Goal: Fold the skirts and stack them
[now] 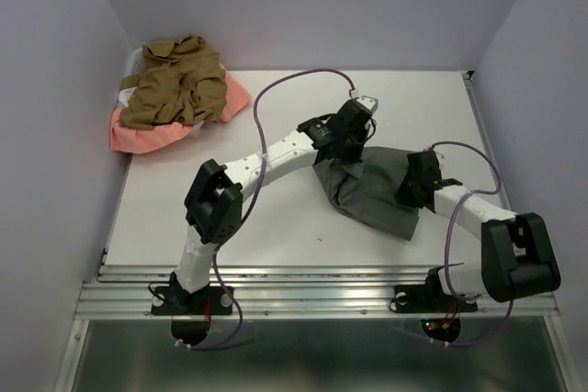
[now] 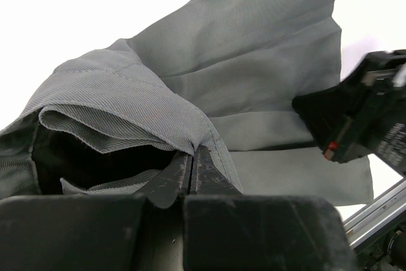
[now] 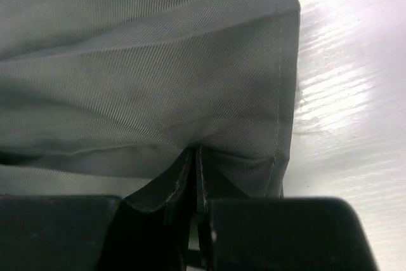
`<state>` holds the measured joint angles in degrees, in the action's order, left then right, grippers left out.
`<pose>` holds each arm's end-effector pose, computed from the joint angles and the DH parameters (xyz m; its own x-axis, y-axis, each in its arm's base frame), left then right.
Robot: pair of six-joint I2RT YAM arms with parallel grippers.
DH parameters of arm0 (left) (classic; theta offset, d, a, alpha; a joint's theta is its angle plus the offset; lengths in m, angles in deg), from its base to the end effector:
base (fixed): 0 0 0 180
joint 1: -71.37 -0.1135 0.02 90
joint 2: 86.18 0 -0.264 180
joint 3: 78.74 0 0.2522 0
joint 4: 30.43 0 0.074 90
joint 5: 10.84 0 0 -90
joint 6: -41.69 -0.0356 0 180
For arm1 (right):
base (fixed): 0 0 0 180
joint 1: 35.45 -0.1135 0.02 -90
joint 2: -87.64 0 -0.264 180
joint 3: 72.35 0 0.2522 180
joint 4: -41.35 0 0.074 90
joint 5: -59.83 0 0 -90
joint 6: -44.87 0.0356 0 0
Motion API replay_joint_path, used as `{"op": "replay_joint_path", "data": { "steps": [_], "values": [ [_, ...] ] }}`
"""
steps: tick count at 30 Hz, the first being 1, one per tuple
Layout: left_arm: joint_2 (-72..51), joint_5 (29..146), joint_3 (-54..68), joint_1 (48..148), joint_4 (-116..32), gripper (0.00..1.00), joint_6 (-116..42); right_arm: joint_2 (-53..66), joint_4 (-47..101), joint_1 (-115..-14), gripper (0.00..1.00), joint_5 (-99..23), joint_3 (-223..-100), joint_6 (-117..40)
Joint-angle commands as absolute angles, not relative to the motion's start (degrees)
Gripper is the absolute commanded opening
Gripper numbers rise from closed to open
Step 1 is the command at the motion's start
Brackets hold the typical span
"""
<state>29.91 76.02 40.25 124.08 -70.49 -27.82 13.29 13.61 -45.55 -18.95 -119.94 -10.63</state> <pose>0.2895 -0.3769 0.2972 -0.6116 0.2262 -0.7581 0.5913 0.7674 -0.2480 0.2348 0.0348 0.1655 -0.6950 0.4405 -0.5683 0.4039 0.8930 0.1984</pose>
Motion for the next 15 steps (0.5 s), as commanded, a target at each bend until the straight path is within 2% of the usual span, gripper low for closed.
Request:
{"op": "replay_joint_path", "data": {
  "steps": [1,4,15],
  "values": [
    [24.9,76.0,39.6,124.4,-68.2,0.0,-28.8,9.2,15.3,-45.6,0.1,-23.1,-120.5,-12.2],
    [22.9,75.2,38.0,124.4,-67.9,0.0,-28.9,6.3,18.3,-45.6,0.08,-27.3,-119.8,-12.4],
    [7.8,62.1,21.6,124.1,-69.7,0.0,-24.2,-4.6,20.9,-61.2,0.07,-26.3,-129.3,-10.9]
  ]
}}
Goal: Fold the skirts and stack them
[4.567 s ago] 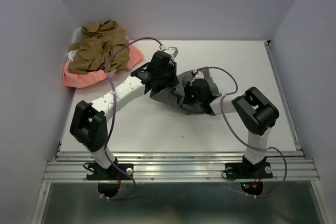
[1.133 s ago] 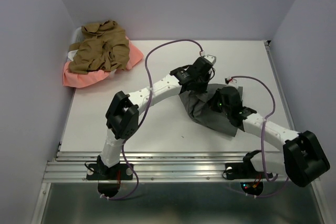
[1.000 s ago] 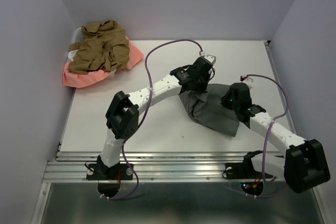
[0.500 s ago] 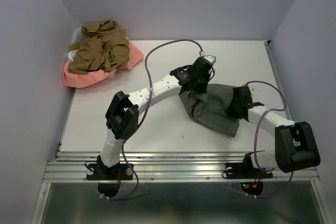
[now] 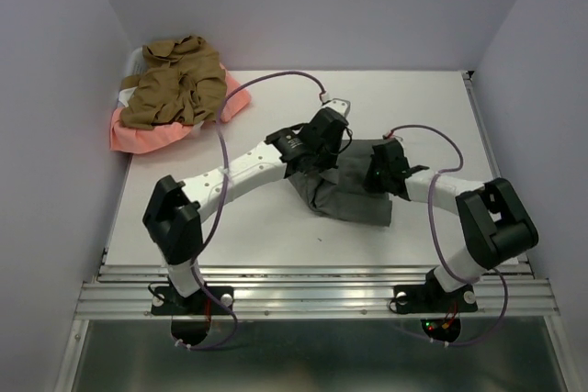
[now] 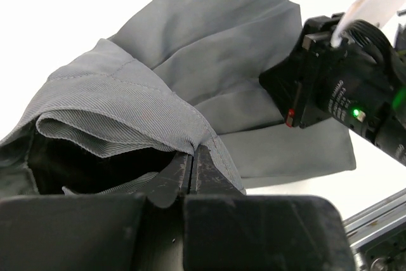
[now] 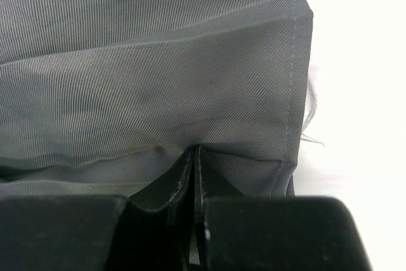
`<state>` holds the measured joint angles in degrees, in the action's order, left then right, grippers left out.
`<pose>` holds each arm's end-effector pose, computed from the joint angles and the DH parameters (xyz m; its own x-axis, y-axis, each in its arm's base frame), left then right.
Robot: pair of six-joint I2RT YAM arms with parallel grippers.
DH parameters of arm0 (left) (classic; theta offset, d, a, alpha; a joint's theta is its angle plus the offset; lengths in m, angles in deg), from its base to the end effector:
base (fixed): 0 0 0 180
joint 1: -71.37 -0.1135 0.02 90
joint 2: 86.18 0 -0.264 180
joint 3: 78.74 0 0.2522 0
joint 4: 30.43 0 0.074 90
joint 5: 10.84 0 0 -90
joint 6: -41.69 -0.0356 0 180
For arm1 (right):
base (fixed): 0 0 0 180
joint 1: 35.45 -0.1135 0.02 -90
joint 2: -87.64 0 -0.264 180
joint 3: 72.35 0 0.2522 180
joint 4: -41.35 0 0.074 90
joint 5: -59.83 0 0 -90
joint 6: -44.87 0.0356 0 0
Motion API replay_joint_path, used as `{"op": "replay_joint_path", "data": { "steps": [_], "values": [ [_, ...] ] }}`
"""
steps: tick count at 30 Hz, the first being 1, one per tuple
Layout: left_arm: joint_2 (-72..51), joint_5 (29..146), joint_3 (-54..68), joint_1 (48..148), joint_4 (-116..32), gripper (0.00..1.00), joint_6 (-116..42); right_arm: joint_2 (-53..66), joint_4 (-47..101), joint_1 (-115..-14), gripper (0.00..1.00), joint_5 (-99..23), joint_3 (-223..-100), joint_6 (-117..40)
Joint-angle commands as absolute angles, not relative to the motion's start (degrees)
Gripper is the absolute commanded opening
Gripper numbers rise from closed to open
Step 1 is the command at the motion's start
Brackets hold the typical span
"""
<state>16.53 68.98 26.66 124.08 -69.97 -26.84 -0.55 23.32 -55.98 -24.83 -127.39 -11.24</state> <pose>0.2578 -0.3282 0.3175 -0.5934 0.1846 -0.7835 0.5160 0.8343 -0.1942 0.2741 0.0991 0.1542 -0.7699 0.3045 -0.5608 0.1623 0.9434 0.2894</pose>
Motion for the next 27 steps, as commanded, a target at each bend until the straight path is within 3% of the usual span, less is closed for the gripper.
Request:
{"op": "replay_joint_path", "data": {
  "steps": [1,10,27],
  "values": [
    [6.6,61.7,20.2,124.1,-69.7,0.0,-24.1,-5.3,21.3,-62.3,0.07,-26.8,-130.1,-10.9],
    [2.4,60.8,16.3,123.8,-69.5,0.0,-27.6,-10.4,27.0,-71.2,0.06,-31.4,-134.9,-8.1],
    [19.5,81.9,27.0,124.5,-63.7,0.0,-30.5,-11.1,31.2,-71.2,0.06,-27.9,-131.2,-7.9]
  ]
}}
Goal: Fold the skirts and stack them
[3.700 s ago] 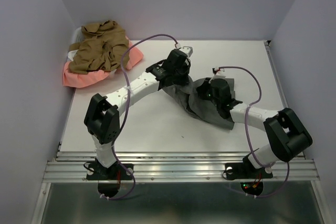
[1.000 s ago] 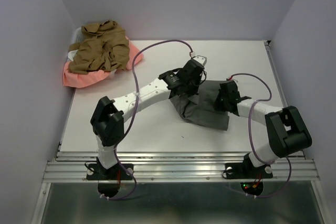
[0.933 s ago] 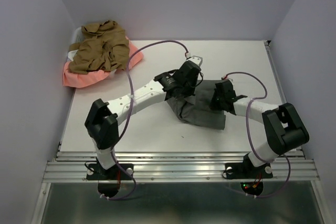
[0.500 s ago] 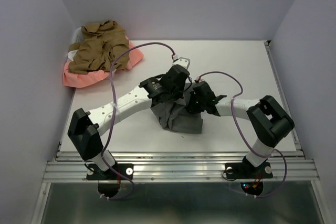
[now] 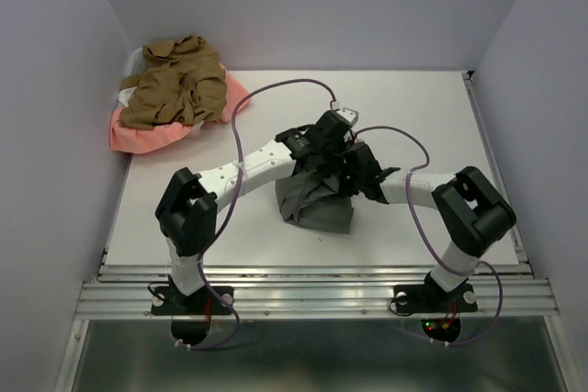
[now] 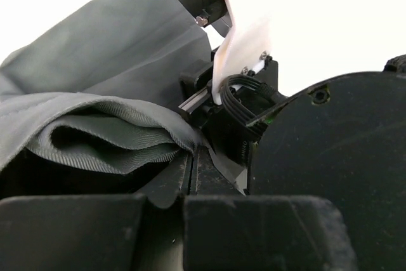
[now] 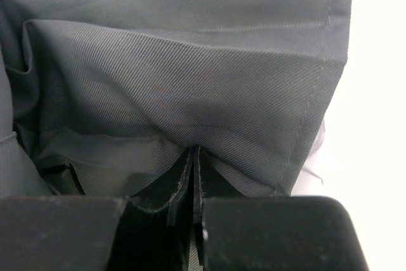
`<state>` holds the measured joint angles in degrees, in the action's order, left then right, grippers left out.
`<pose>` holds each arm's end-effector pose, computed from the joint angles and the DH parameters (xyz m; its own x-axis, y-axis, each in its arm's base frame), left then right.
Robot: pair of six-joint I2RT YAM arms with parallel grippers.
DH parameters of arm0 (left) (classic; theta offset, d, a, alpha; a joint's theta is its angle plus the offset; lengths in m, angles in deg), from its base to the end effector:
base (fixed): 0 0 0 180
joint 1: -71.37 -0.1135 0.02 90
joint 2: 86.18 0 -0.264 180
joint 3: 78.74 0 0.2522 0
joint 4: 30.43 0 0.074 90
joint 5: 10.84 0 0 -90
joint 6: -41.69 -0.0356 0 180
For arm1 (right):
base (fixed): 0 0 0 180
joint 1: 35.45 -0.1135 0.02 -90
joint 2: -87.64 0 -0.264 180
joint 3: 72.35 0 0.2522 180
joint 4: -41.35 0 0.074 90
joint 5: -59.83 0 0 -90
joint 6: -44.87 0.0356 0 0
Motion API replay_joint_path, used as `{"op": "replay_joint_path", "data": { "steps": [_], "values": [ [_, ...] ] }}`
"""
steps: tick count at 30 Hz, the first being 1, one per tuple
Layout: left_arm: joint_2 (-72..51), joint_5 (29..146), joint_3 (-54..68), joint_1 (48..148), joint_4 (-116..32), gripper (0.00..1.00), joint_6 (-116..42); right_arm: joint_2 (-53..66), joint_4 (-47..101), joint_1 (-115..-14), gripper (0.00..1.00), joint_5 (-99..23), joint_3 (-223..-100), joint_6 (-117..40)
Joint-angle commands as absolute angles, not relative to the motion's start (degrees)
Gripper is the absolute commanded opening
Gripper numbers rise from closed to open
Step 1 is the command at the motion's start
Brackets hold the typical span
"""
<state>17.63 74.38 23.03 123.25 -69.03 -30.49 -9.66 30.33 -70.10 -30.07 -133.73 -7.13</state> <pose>0.2604 -0.3271 0.2896 -0.6107 0.2843 -0.7390 0.5862 0.7898 -0.1805 0.2737 0.1891 0.1473 -0.8231 0.1795 -0.5388 -0.0772 0.9045 0.4193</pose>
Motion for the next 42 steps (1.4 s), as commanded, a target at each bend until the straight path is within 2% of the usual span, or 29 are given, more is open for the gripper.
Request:
{"op": "replay_joint_path", "data": {
  "steps": [1,10,11,12,14,15,19,20,21,22,25,28,33,38,42],
  "values": [
    [20.2,82.1,27.5,124.5,-63.9,0.0,-30.1,-10.9,31.5,-71.2,0.06,-27.7,-130.8,-7.7],
    [21.7,84.3,29.3,124.5,-63.3,0.01,-27.7,-8.3,31.5,-71.2,0.07,-25.3,-128.2,-7.1],
    [21.2,84.5,29.7,124.5,-63.3,0.06,-27.8,-8.3,31.6,-71.2,0.07,-25.6,-128.2,-7.1],
    [20.2,84.6,30.1,124.5,-63.3,0.18,-28.2,-8.5,31.9,-71.2,0.07,-25.8,-128.2,-7.0],
    [19.0,84.8,31.8,124.5,-63.7,0.31,-28.9,-8.8,31.9,-70.7,0.07,-25.7,-128.0,-6.7],
    [18.0,85.3,32.6,124.5,-64.2,0.41,-29.2,-8.8,32.1,-70.7,0.07,-25.3,-127.6,-6.6],
    [15.9,86.5,40.6,124.6,-68.3,0.44,-31.9,-9.2,32.3,-70.0,0.07,-24.6,-126.9,-5.6],
    [15.2,86.3,42.0,124.6,-69.1,0.52,-32.4,-9.4,32.4,-70.0,0.07,-24.7,-126.8,-5.5],
    [13.4,85.0,43.0,124.6,-70.5,0.78,-33.4,-9.5,32.9,-70.0,0.07,-24.8,-126.6,-5.3],
    [12.3,83.5,44.3,124.6,-71.1,0.98,-33.7,-9.6,33.1,-70.0,0.07,-24.8,-126.5,-5.1],
    [6.0,74.7,42.2,124.2,-71.7,0.99,-34.3,-10.0,33.3,-69.5,0.07,-25.0,-126.5,-5.1],
    [-2.1,68.4,32.6,122.0,-69.9,0.99,-31.5,-10.3,33.2,-69.5,0.07,-25.2,-126.5,-4.9],
    [-12.4,74.8,14.2,107.9,-63.0,0.99,-27.1,-8.4,31.2,-69.5,0.07,-24.0,-126.6,-5.7],
    [-13.7,75.0,3.6,102.2,-61.6,0.99,-23.7,-1.9,24.1,-69.5,0.18,-22.9,-130.2,-8.2],
    [-15.1,77.4,-0.9,99.8,-59.0,0.99,-22.3,2.9,16.0,-69.5,0.34,-22.4,-134.6,-10.9]
  ]
}}
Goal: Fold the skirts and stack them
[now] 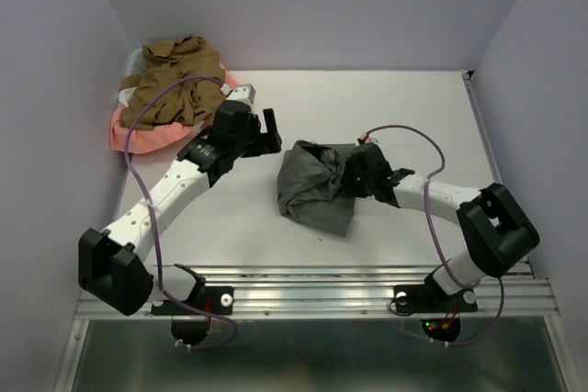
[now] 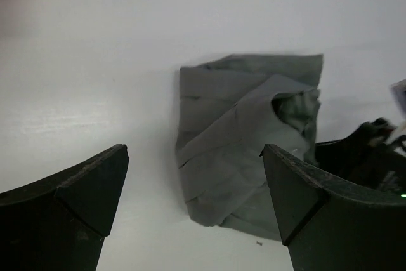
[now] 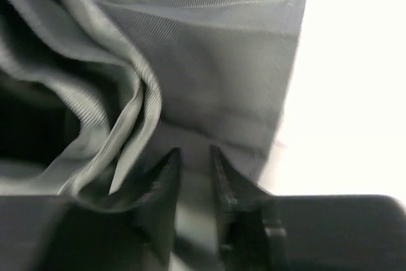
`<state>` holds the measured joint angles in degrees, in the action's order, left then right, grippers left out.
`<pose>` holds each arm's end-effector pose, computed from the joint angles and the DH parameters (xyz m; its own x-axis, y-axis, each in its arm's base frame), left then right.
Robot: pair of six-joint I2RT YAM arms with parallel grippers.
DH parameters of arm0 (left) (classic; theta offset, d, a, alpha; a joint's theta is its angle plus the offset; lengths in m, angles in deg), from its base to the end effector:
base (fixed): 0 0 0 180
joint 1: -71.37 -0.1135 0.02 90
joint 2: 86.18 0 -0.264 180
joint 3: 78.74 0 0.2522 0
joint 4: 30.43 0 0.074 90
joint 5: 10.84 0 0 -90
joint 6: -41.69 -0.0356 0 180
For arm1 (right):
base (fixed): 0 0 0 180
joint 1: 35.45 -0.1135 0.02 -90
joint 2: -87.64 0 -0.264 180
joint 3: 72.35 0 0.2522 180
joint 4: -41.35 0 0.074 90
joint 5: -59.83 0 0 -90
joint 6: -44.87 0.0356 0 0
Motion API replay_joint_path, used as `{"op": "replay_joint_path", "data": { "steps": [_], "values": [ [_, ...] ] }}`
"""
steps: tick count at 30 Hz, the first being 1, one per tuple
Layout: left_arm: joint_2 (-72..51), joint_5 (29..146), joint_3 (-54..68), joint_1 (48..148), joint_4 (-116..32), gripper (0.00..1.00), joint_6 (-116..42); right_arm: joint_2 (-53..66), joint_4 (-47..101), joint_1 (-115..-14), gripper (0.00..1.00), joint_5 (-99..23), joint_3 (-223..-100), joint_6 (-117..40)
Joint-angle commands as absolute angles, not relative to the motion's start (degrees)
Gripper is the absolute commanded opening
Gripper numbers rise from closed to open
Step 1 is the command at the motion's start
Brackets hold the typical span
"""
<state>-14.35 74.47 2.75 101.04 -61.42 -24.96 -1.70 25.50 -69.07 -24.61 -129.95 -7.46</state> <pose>0.2519 -0.1402 0.3668 -0.4595 -0.1929 -0.8670 0.2669 0.9010 -0.3419 0.2561 0.1661 0.1640 -0.7902 0.2050 -0.5776 -0.0174 0.9345 0.3555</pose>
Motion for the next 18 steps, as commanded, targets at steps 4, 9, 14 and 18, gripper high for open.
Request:
{"op": "replay_joint_path", "data": {
  "steps": [4,9,14,18],
  "values": [
    [-17.5,77.0,-5.9,98.6,-57.5,0.99,-21.8,10.2,12.9,-69.5,0.56,-25.4,-137.4,-18.4],
    [-19.7,77.8,-9.8,98.0,-56.1,0.99,-20.7,14.8,15.9,-69.5,1.0,-38.8,-138.3,-29.3],
    [-22.4,77.8,-13.4,97.9,-55.4,0.99,-20.0,11.9,17.8,-69.5,1.0,-46.1,-141.8,-32.8],
    [-23.5,78.8,-15.5,97.9,-54.3,0.99,-19.6,7.3,18.5,-69.5,1.0,-46.7,-142.9,-33.1]
  ]
}}
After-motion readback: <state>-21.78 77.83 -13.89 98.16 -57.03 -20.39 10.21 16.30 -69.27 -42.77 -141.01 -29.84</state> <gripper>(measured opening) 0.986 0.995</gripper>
